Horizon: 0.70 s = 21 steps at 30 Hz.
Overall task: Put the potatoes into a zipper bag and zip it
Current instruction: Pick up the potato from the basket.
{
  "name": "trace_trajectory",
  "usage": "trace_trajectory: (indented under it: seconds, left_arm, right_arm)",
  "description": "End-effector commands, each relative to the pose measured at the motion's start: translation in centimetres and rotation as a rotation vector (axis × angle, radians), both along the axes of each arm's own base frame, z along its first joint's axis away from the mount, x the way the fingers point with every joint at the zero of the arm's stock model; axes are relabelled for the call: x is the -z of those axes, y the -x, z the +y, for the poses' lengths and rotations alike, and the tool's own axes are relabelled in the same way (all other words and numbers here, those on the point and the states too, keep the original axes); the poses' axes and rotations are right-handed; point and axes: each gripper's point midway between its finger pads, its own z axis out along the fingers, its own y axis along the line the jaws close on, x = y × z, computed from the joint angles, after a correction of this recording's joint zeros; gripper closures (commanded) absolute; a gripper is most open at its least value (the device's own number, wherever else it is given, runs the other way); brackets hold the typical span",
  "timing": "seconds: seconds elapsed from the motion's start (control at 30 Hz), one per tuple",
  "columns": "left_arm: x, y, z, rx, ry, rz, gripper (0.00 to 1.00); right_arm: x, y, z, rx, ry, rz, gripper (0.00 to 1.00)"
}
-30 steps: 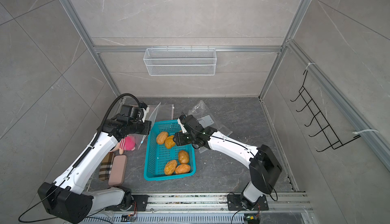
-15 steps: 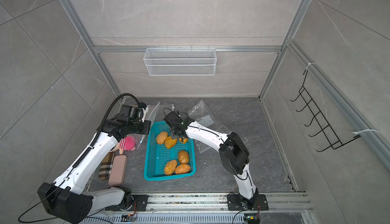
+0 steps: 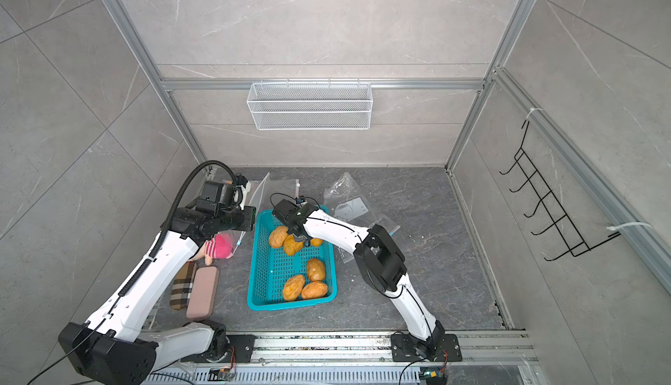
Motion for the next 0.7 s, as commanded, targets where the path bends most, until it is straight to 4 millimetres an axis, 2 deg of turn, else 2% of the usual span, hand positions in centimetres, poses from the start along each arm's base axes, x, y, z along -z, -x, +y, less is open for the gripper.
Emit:
trace_trajectory:
  seconds: [0.0, 0.23, 0.4, 0.67]
  left_arm:
    - [-0.9, 0.0, 0.2, -0.020, 0.010, -0.033, 1.00]
    - [-0.9, 0.1, 0.1, -0.016, 0.008, -0.033, 1.00]
    - [-0.7, 0.0, 0.0, -0.011, 0.007, -0.025, 1.00]
    - [-0.7, 0.1, 0.0, -0.010, 0.005, -0.027, 1.00]
  right_arm:
    - [1.4, 0.3, 0.1, 0.019, 0.024, 0.031, 0.39]
    - [3.1, 1.7, 2.7, -0.034, -0.096, 0.141, 0.40]
    - [3.1, 1.6, 2.8, -0.038, -0.106, 0.145, 0.45]
    - [4.3, 1.6, 2.4, -0.030, -0.124, 0.192, 0.38]
